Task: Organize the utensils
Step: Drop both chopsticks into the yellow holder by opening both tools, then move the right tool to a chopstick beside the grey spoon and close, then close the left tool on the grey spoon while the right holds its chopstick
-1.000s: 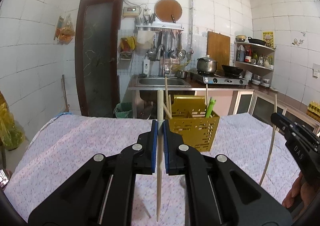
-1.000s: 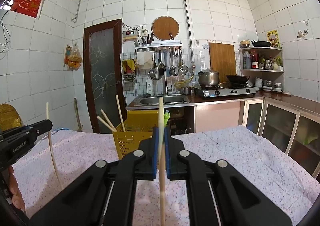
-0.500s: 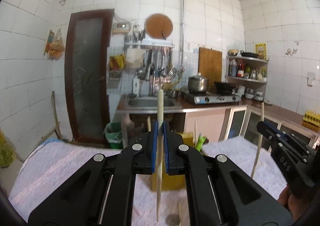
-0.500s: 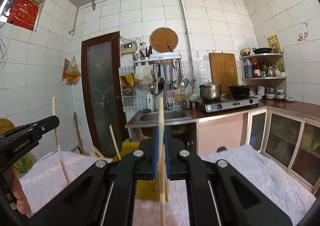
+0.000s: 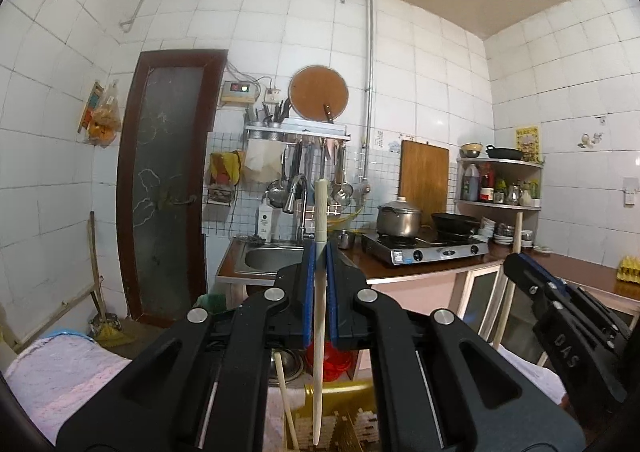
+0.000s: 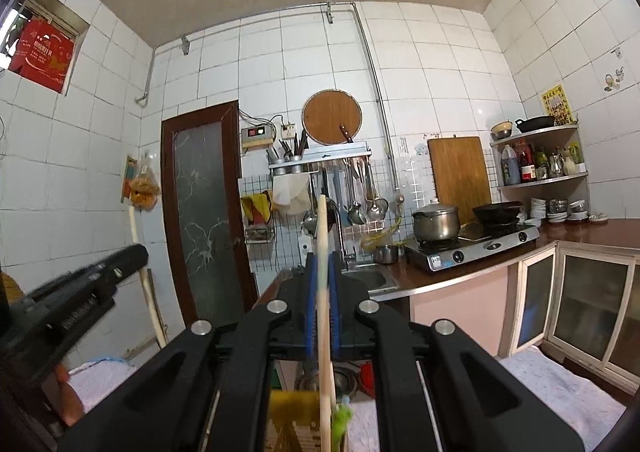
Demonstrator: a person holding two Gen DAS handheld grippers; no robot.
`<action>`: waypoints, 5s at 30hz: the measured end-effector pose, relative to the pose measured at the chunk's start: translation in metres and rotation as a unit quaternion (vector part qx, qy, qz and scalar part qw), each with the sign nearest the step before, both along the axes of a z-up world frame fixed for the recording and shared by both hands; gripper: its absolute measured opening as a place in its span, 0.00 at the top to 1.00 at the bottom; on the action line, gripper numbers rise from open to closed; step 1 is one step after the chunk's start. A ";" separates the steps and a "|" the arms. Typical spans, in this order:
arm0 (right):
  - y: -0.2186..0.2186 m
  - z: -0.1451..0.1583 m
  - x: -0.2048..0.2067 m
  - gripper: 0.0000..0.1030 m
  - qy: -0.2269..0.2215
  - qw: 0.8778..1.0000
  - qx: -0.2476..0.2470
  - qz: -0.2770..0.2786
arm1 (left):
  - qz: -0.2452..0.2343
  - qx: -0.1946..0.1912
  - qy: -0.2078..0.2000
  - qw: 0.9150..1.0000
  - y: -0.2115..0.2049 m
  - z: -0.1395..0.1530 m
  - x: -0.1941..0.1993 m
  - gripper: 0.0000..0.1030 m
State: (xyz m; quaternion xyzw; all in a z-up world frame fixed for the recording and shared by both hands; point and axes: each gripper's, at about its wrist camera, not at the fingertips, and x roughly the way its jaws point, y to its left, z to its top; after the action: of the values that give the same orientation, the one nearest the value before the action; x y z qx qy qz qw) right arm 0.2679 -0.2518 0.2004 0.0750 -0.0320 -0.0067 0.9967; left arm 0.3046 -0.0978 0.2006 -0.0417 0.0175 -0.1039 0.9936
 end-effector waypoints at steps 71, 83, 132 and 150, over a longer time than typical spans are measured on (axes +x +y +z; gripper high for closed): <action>0.115 -0.227 -0.058 0.60 0.458 0.888 -0.032 -0.006 | 0.073 0.112 0.392 0.910 0.121 -0.249 -0.096 0.05; 0.092 -0.220 -0.048 0.94 0.466 0.884 -0.033 0.003 | 0.076 0.109 0.390 0.911 0.111 -0.238 -0.096 0.05; -0.012 -0.223 -0.059 0.94 0.461 0.887 -0.004 -0.012 | -0.011 0.088 0.433 0.897 0.010 -0.249 -0.053 0.78; -0.023 -0.226 -0.066 0.94 0.453 0.891 0.011 -0.011 | 0.057 0.090 0.433 0.895 -0.006 -0.250 -0.060 0.17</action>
State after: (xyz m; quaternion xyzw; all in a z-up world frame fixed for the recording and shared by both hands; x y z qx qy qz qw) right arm 0.2015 -0.2744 -0.0260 0.0740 0.4226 -0.0515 0.9018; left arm 0.2451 -0.1042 -0.0492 0.0059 0.4527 -0.0169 0.8915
